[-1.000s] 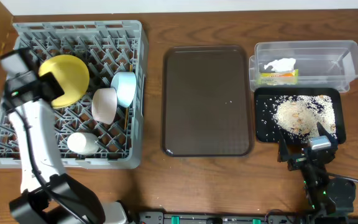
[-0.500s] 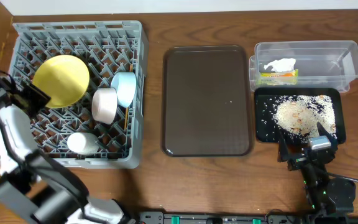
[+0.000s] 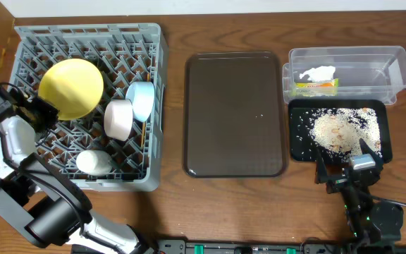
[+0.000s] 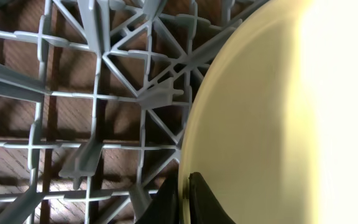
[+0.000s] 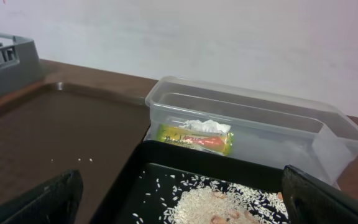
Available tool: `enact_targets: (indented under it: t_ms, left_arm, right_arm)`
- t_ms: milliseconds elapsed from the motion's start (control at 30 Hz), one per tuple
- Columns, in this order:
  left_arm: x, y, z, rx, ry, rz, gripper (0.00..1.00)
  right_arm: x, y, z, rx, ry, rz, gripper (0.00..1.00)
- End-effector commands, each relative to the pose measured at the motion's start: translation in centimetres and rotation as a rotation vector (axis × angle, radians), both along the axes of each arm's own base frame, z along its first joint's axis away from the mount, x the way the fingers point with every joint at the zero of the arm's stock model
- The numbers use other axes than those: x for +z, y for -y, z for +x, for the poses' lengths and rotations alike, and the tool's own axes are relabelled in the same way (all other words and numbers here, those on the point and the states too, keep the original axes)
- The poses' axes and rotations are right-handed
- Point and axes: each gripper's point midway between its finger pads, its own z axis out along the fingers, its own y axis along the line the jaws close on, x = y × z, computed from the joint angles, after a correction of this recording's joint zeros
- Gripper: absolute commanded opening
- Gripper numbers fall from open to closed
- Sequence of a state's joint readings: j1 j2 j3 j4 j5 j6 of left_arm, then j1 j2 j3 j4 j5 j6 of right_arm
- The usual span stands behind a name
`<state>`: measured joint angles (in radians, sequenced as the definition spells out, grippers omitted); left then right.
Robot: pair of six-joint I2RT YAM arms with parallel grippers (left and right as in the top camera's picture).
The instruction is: Sort waste into correct bins and load items into the dishwasher
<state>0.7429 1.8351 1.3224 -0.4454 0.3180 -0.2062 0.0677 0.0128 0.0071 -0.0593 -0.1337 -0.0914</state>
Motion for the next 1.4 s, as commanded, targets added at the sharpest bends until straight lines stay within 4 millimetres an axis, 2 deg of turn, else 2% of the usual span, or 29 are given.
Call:
enact_targets:
  t_ms: [0,100,167,200,333,400,533,800,1100,1300,1333,1367]
  left_arm:
    - [1.2,-0.1,-0.1,-0.018,0.02,0.018,0.07]
    - [3.5,-0.5,-0.4,-0.035,0.035,0.098,0.07]
    - [6.3,-1.4,-1.5,-0.012,0.019,0.215,0.08]
    - [8.7,-1.5,-2.0,-0.03,0.019,0.31,0.07]
    - [11.2,-0.9,-2.7,-0.081,-0.015,0.432,0.07]
    - [11.6,-0.3,-2.9,-0.129,-0.084,0.512,0.07]
    - [11.6,1.0,-2.1,-0.228,-0.157,0.605,0.07]
    - [13.6,1.2,-0.9,-0.332,-0.329,0.886,0.07]
    - [14.4,0.9,-0.4,-0.424,-0.371,0.98,0.07]
    - [14.5,0.7,-0.6,-0.398,-0.376,0.978,0.08]
    - [14.1,0.7,-1.1,-0.321,-0.349,0.918,0.13]
    - [13.5,0.5,-1.9,-0.212,-0.316,0.832,0.27]
  right_arm:
    - [-0.1,0.3,0.0,-0.015,-0.006,0.007,0.99]
    - [-0.1,0.3,0.0,-0.015,-0.006,0.007,0.99]
    - [-0.1,0.3,0.0,-0.015,-0.006,0.007,0.99]
    - [-0.1,0.3,0.0,-0.015,-0.006,0.007,0.99]
    - [-0.1,0.3,0.0,-0.015,-0.006,0.007,0.99]
    - [-0.1,0.3,0.0,-0.015,-0.005,0.007,0.99]
    - [-0.1,0.3,0.0,-0.015,-0.006,0.007,0.99]
    - [-0.1,0.3,0.0,-0.015,-0.006,0.007,0.99]
    - [-0.1,0.3,0.0,-0.015,-0.006,0.007,0.99]
    - [-0.1,0.3,0.0,-0.015,-0.006,0.007,0.99]
    - [-0.1,0.3,0.0,-0.015,-0.006,0.007,0.99]
    - [-0.1,0.3,0.0,-0.015,-0.006,0.007,0.99]
